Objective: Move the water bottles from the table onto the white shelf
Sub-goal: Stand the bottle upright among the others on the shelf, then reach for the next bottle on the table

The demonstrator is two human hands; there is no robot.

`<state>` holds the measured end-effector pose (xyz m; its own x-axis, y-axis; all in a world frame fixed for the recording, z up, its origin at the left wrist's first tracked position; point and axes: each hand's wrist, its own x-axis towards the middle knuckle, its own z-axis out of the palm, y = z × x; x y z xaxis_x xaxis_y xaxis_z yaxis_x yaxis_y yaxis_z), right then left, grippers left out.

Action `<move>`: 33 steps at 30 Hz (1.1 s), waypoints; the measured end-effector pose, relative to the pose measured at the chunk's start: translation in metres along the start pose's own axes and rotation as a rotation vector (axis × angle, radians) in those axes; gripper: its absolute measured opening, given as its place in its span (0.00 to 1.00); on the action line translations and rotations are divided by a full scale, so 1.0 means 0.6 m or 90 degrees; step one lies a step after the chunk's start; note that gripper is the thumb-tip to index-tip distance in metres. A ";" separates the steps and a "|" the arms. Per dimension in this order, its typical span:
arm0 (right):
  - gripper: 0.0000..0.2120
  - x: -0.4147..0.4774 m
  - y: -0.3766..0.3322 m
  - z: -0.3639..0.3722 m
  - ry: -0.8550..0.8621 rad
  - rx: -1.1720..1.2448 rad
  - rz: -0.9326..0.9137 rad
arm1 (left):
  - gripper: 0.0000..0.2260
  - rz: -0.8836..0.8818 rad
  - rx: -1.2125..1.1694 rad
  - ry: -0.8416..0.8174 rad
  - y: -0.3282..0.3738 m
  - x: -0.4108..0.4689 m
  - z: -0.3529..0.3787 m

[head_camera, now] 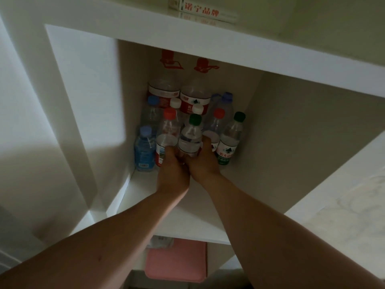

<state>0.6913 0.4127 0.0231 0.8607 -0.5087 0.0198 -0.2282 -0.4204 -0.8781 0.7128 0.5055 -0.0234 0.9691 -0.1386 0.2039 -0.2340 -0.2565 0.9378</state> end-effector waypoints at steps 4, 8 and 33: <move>0.37 -0.032 0.000 -0.009 0.014 -0.006 0.014 | 0.10 0.068 0.029 -0.042 0.013 -0.032 -0.015; 0.26 -0.111 -0.012 -0.054 -0.009 -0.078 -0.001 | 0.14 0.099 0.048 -0.080 0.037 -0.104 -0.030; 0.05 -0.554 0.410 -0.719 0.189 -0.285 0.203 | 0.11 0.133 0.108 -0.564 0.253 -0.568 0.431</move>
<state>0.1526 0.1540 0.0065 0.5701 -0.8213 -0.0225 -0.6776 -0.4545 -0.5783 0.3272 0.2664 -0.0233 0.5087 -0.8609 0.0087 -0.4730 -0.2710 0.8384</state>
